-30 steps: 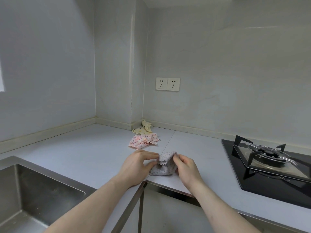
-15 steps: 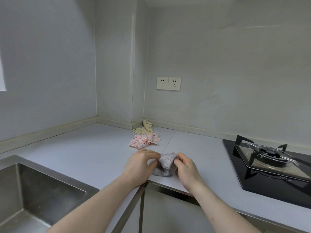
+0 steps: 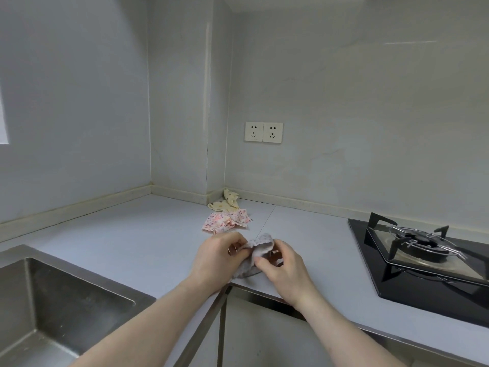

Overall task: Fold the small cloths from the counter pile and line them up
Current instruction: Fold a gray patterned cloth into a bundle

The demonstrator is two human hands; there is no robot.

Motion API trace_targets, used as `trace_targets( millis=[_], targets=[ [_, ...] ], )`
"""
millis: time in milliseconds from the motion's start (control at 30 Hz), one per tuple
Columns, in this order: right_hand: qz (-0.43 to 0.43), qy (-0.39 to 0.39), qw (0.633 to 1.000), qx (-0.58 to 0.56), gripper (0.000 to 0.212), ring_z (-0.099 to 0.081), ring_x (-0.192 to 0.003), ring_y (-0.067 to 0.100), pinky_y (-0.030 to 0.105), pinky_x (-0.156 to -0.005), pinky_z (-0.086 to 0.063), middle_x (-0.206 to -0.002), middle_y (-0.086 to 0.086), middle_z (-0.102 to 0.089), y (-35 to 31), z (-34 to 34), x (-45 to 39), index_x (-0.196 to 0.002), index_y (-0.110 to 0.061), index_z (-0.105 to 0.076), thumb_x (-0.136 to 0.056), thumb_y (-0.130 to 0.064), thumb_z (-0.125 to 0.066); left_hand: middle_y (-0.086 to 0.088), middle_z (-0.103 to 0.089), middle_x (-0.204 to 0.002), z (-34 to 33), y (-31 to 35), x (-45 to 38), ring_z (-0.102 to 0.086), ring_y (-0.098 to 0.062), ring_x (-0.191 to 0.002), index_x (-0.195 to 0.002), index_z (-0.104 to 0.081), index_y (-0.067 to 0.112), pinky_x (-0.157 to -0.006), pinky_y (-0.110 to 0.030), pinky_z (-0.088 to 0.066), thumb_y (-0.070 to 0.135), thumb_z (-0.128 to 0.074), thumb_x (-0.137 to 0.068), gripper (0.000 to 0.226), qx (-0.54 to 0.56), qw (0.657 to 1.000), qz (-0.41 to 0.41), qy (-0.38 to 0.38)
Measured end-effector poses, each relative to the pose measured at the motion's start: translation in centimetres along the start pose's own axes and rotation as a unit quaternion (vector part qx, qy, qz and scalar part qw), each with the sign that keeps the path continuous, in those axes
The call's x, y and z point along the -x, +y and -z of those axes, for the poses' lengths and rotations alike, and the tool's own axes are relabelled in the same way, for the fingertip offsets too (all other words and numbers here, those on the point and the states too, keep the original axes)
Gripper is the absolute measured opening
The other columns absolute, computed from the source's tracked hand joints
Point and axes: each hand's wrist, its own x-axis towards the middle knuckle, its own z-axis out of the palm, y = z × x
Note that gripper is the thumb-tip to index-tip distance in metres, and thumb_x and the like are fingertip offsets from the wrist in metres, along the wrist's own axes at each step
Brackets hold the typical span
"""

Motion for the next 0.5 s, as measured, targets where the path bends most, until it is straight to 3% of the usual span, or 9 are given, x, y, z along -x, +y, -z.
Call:
trace_targets(
  millis=[100, 167, 233, 333, 433, 500],
  targets=[
    [-0.011, -0.025, 1.000, -0.007, 0.034, -0.066, -0.093, -0.002, 0.011, -0.074, -0.049, -0.101, -0.015, -0.071, -0.2, -0.2, 0.2, -0.101, -0.031, -0.071, -0.073, -0.048, -0.080, 0.016, -0.064, -0.080, 0.0, 0.0, 0.0, -0.056, -0.005, -0.071, -0.091, -0.076, 0.027, -0.059, -0.025, -0.047, 0.032, -0.073, -0.092, 0.006, -0.007, 0.999, -0.046, 0.002],
    [-0.017, -0.019, 1.000, 0.001, 0.027, -0.066, -0.089, -0.002, 0.012, -0.071, -0.050, -0.097, -0.016, -0.072, -0.1, -0.3, 0.2, -0.097, -0.030, -0.073, -0.076, -0.045, -0.081, 0.015, -0.065, -0.088, -0.1, -0.1, 0.1, -0.057, -0.004, -0.076, -0.101, -0.077, 0.026, -0.062, -0.025, -0.049, 0.025, -0.071, -0.094, 0.010, -0.012, 0.998, -0.069, 0.007],
    [-0.031, 0.026, 0.999, 0.012, 0.008, -0.068, -0.078, 0.004, 0.015, -0.065, -0.050, -0.085, -0.012, -0.074, 0.3, -0.3, -0.1, -0.085, -0.024, -0.074, -0.085, -0.032, -0.077, 0.014, -0.064, -0.095, -0.2, -0.1, 0.0, -0.058, -0.007, -0.080, -0.109, -0.077, 0.027, -0.062, -0.025, -0.049, 0.019, -0.071, -0.094, 0.018, -0.012, 0.997, -0.077, 0.018],
    [-0.070, 0.124, 0.990, 0.014, 0.021, -0.059, -0.066, 0.013, 0.020, -0.060, -0.044, -0.066, -0.005, -0.068, 1.6, 0.2, -0.8, -0.072, -0.015, -0.067, -0.093, -0.018, -0.065, 0.019, -0.060, -0.102, -0.1, -0.1, -0.1, -0.058, -0.008, -0.079, -0.111, -0.076, 0.029, -0.060, -0.026, -0.049, 0.015, -0.068, -0.094, 0.023, -0.007, 0.998, -0.053, 0.046],
    [-0.106, 0.205, 0.972, -0.047, 0.019, -0.067, -0.081, 0.017, 0.029, -0.072, -0.051, -0.079, -0.009, -0.071, 2.0, 0.8, -0.9, -0.082, -0.021, -0.067, -0.097, -0.013, -0.058, 0.022, -0.055, -0.100, 0.1, -0.4, 0.0, -0.052, -0.006, -0.069, -0.107, -0.076, 0.030, -0.057, -0.027, -0.048, 0.012, -0.073, -0.091, 0.024, -0.005, 0.997, -0.013, 0.076],
    [-0.117, 0.237, 0.962, -0.062, 0.017, -0.065, -0.089, 0.013, 0.024, -0.072, -0.048, -0.089, -0.008, -0.070, 1.6, 1.1, -0.6, -0.092, -0.023, -0.066, -0.101, -0.014, -0.055, 0.023, -0.053, -0.097, 0.4, -0.3, 0.0, -0.052, -0.007, -0.067, -0.104, -0.077, 0.030, -0.056, -0.029, -0.048, 0.010, -0.075, -0.088, 0.025, 0.003, 0.996, 0.005, 0.085]
  ],
)
